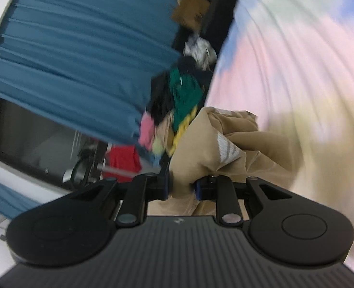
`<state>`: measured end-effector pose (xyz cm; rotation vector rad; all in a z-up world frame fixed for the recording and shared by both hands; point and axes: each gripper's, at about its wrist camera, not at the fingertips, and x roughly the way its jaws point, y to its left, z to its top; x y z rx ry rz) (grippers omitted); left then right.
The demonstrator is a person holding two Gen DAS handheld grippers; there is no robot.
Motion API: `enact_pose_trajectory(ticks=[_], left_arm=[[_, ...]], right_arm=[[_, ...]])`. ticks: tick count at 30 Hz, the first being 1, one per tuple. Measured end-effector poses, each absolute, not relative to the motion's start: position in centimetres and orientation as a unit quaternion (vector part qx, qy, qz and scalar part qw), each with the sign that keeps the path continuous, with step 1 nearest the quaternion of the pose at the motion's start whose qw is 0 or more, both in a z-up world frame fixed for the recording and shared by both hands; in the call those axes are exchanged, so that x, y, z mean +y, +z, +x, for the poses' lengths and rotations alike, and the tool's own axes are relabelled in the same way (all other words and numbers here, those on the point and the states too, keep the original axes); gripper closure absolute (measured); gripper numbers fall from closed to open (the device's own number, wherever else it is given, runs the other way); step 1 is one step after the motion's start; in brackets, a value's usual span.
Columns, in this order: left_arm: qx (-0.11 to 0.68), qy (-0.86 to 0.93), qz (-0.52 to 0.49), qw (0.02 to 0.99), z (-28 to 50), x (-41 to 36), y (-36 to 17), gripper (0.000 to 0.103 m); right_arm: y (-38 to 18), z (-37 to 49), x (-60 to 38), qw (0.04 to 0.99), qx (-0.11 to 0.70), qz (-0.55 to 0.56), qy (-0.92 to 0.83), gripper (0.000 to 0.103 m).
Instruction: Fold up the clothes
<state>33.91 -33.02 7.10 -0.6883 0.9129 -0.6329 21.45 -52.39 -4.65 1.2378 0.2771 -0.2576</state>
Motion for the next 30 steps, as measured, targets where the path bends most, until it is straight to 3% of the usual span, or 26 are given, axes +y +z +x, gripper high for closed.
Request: enact_pose_trajectory(ticks=[5,16,21,28,30], left_arm=[[0.422,-0.327,-0.254,0.806,34.3,-36.4,3.9,0.076],[0.428,-0.348,-0.153,0.82,26.8,-30.1,-8.5,0.075],[0.415,-0.352,-0.058,0.837,25.0,-29.7,-10.2,0.058],[0.371,-0.346,-0.023,0.861,21.2,-28.8,-3.4,0.025],[0.349,-0.348,-0.01,0.87,19.5,-28.6,-0.9,0.02]], right_arm=[[-8.0,23.0,-54.8,0.817,0.107,0.55,-0.137,0.08],[-21.5,17.6,-49.4,0.787,0.217,0.555,-0.159,0.079],[-23.7,15.6,-47.9,0.767,0.244,0.571,-0.162,0.077],[-18.2,13.0,-47.0,0.763,0.293,0.54,-0.2,0.076],[-15.5,12.0,-46.5,0.784,0.289,0.513,-0.195,0.076]])
